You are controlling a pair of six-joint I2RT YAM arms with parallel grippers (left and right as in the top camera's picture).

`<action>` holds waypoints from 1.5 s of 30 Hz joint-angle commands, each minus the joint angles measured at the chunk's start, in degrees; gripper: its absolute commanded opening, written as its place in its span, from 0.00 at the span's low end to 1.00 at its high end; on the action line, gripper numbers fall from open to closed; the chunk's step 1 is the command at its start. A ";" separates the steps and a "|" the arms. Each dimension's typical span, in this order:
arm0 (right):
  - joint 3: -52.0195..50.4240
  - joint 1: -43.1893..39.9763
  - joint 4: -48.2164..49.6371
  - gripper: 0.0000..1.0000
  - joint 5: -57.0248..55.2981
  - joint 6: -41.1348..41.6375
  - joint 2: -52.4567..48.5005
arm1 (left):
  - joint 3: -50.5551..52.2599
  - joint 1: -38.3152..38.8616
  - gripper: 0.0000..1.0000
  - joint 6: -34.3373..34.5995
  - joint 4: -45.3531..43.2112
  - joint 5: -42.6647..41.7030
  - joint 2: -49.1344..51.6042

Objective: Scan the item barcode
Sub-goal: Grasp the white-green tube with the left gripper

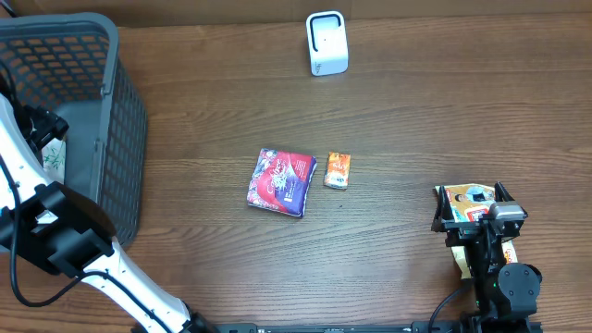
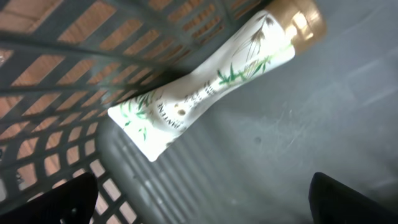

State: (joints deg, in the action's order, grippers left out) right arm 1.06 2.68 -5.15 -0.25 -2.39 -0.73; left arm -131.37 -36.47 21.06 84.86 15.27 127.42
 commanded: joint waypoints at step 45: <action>-0.61 0.31 0.39 1.00 -0.11 -0.26 0.57 | 27.67 -0.22 0.04 -13.75 -25.62 -1.81 -0.74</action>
State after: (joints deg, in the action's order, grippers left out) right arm 1.06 2.68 -5.15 -0.25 -2.39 -0.73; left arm -103.53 -36.51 7.25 57.60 14.72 126.65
